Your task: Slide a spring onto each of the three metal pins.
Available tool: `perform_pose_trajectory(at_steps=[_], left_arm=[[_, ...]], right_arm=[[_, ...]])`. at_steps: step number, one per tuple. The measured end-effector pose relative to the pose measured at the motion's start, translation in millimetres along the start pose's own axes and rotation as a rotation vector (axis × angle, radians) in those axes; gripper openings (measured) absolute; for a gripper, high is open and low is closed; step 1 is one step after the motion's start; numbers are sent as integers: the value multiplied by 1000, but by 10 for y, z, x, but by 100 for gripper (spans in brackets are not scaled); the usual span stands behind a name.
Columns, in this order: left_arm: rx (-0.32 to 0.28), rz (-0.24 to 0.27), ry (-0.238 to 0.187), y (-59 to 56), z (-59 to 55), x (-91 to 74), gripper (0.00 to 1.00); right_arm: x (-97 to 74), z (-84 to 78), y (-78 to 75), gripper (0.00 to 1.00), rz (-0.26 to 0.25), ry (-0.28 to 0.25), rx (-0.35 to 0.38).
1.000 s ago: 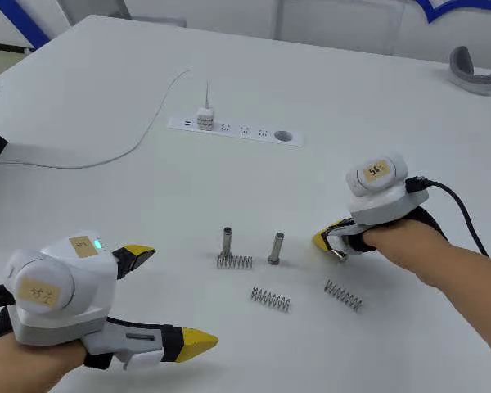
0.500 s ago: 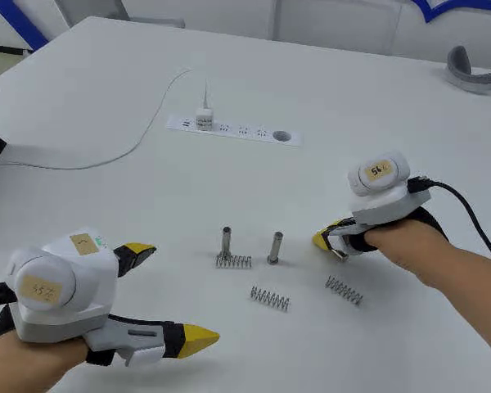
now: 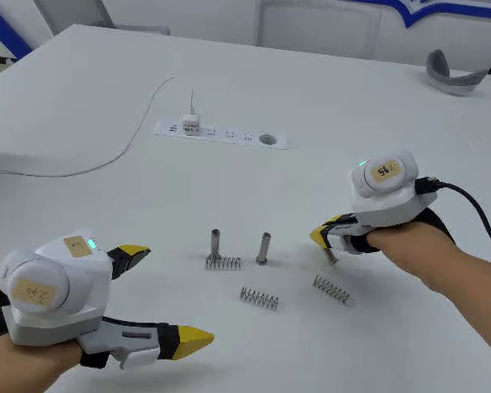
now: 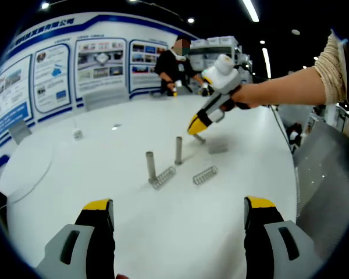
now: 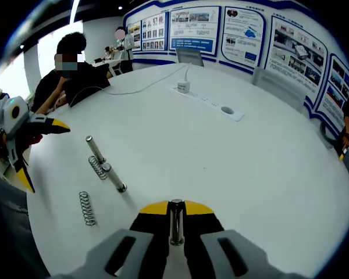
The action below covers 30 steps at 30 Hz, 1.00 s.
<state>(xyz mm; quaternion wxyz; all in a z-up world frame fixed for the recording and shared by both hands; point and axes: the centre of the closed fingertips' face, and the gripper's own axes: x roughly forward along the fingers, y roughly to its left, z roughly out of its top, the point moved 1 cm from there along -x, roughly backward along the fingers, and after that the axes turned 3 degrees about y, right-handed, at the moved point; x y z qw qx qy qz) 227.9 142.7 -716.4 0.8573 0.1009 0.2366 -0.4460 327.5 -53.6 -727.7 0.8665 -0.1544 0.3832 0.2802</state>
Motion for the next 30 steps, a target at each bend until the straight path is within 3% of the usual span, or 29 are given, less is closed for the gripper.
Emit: perform_pose_trajectory(at_steps=[30], left_arm=[[25, -3, -3, -59, 74, -43, 94]], right_arm=[[-179, -40, 153, 9, 15, -54, 18]])
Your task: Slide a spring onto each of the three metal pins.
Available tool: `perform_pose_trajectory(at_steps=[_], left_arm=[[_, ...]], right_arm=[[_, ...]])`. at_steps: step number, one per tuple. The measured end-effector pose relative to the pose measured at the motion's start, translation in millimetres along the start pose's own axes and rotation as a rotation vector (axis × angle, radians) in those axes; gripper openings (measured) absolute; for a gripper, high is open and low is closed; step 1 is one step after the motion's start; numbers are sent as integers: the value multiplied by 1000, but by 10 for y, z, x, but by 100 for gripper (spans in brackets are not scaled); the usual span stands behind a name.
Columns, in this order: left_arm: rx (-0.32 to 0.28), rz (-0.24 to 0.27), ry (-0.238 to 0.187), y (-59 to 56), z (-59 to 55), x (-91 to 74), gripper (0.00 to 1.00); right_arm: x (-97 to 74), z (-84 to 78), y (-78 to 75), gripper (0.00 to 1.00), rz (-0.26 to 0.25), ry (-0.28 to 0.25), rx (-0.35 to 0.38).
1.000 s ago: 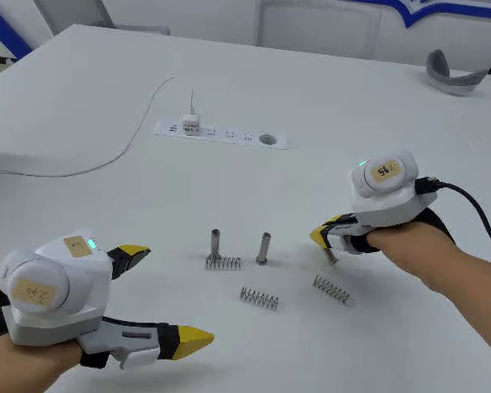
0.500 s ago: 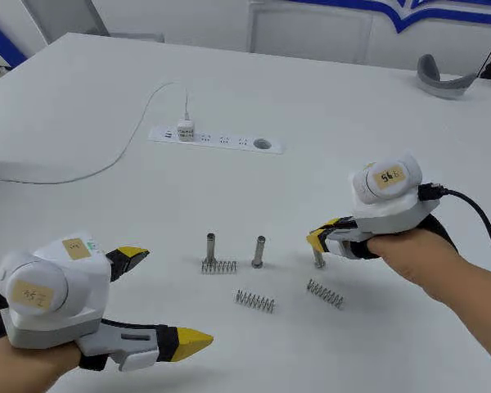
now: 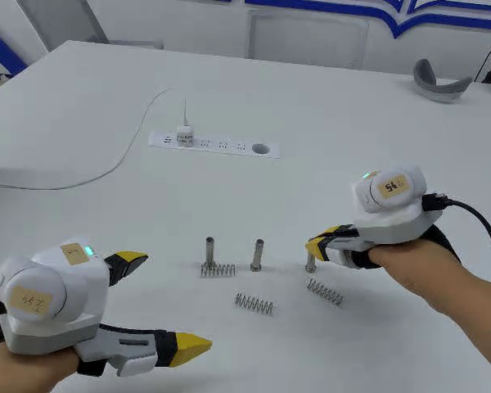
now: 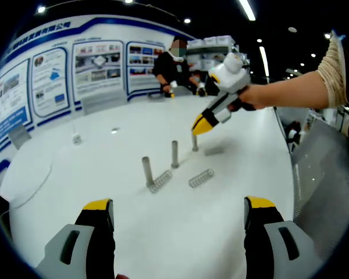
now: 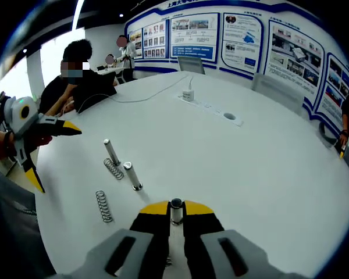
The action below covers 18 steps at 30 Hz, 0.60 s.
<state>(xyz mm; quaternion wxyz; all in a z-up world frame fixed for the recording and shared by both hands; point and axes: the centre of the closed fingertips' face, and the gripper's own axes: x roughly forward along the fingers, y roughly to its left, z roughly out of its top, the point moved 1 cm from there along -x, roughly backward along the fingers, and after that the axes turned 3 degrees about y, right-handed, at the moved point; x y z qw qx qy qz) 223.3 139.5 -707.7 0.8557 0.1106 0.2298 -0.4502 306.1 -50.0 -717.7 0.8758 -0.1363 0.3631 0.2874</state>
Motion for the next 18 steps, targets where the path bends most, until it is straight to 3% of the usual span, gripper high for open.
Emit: perform_pose_trajectory(at_steps=[18], left_arm=[[5, -4, 6, -51, -3, -12, 94]], right_arm=[[-65, 4, 53, 10, 11, -17, 3]])
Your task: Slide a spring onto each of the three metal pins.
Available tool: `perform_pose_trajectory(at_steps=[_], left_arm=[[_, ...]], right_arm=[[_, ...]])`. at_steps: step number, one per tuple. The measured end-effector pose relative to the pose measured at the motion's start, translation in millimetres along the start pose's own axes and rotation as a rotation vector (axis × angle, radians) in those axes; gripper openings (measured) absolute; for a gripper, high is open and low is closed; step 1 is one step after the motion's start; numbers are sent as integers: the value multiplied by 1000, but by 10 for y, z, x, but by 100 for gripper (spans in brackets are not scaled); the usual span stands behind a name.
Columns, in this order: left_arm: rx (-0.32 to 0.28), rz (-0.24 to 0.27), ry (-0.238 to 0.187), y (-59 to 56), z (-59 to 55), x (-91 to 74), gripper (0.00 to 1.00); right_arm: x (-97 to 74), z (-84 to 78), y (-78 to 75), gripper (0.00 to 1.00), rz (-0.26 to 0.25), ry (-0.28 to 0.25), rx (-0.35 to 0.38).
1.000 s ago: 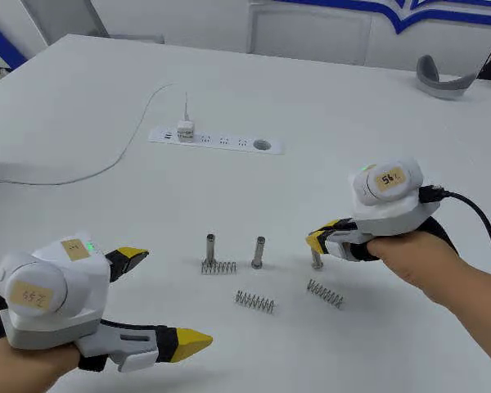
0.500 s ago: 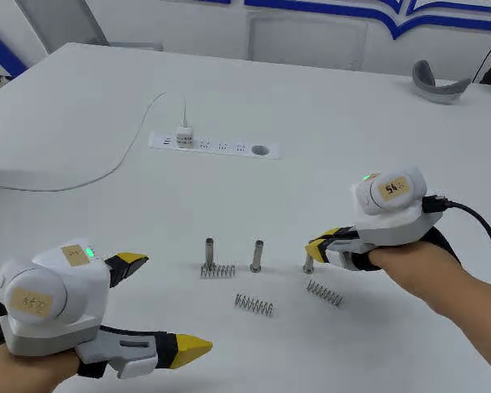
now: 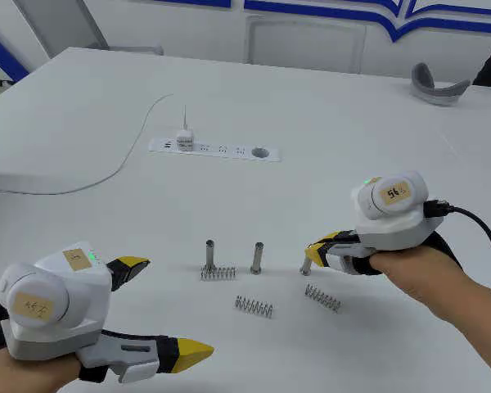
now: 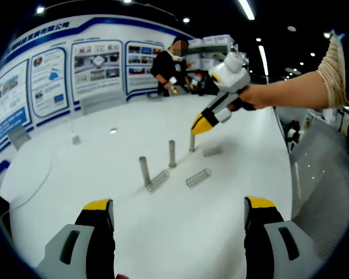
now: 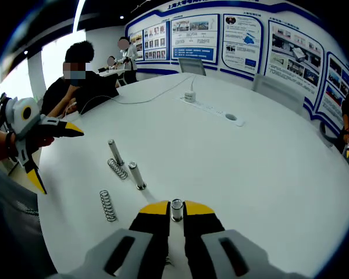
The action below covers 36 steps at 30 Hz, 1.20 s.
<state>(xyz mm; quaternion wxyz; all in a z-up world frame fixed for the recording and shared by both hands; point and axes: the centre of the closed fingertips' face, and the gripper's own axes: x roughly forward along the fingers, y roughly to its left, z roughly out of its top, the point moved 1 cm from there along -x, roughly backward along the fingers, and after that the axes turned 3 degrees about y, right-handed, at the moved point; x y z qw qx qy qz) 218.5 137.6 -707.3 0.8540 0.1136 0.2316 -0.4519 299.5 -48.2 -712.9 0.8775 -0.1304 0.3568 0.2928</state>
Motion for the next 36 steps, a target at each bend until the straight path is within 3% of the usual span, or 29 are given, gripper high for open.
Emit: perform_pose_trajectory(at_steps=[16, 27, 36], left_arm=[[1, -10, 2, -21, 6, 43, 94], [1, -16, 3, -33, 3, 64, 94], [-2, -16, 5, -37, -9, 60, 94]], right_arm=[[-81, -66, -6, 12, 3, 5, -8], [-72, -248, 114, 13, 56, 69, -36], [-3, -355, 237, 13, 109, 143, -106]])
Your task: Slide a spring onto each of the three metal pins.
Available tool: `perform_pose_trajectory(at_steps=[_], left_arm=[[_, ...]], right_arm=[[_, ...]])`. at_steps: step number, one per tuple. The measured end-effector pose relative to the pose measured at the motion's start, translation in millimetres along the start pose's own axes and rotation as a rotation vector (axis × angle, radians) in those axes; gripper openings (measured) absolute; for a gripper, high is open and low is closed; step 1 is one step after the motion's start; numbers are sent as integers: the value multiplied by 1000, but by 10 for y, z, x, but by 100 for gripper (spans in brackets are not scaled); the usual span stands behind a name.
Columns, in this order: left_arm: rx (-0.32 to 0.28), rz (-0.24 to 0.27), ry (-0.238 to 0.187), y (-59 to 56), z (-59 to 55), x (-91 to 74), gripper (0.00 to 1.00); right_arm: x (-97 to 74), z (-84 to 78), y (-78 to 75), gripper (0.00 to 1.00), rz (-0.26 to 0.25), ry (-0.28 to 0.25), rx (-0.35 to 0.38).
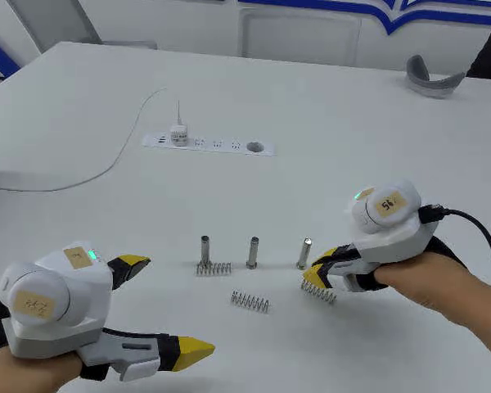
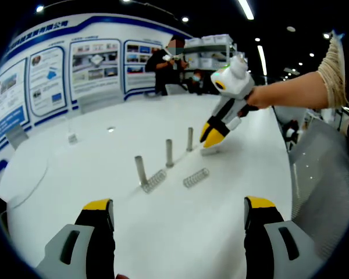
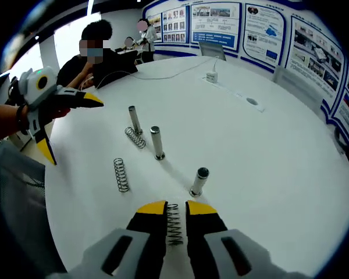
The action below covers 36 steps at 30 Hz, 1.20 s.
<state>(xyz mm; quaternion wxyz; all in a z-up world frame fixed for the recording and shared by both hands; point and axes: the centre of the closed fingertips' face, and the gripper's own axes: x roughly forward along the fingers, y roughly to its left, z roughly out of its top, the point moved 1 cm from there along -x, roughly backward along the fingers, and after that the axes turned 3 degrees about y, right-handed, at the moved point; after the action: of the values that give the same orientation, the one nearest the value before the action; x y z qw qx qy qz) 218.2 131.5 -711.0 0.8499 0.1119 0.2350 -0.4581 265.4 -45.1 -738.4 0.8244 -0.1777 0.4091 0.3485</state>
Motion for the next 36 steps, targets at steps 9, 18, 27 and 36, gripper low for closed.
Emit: perform_pose_trajectory(at_steps=[9, 18, 27, 36], left_arm=[[-4, 0, 2, -3, -16, -1, 94], [-8, 4, 2, 8, -28, -9, 94], [-14, 9, 1, 8, -47, -32, 94], [-15, 15, 2, 23, -53, -52, 94]], right_arm=[[90, -63, 2, 13, 23, 70, -48], [138, -97, 23, 13, 43, 134, -108], [194, -110, 32, 13, 60, 183, -150], [211, -127, 38, 12, 72, 191, -147]])
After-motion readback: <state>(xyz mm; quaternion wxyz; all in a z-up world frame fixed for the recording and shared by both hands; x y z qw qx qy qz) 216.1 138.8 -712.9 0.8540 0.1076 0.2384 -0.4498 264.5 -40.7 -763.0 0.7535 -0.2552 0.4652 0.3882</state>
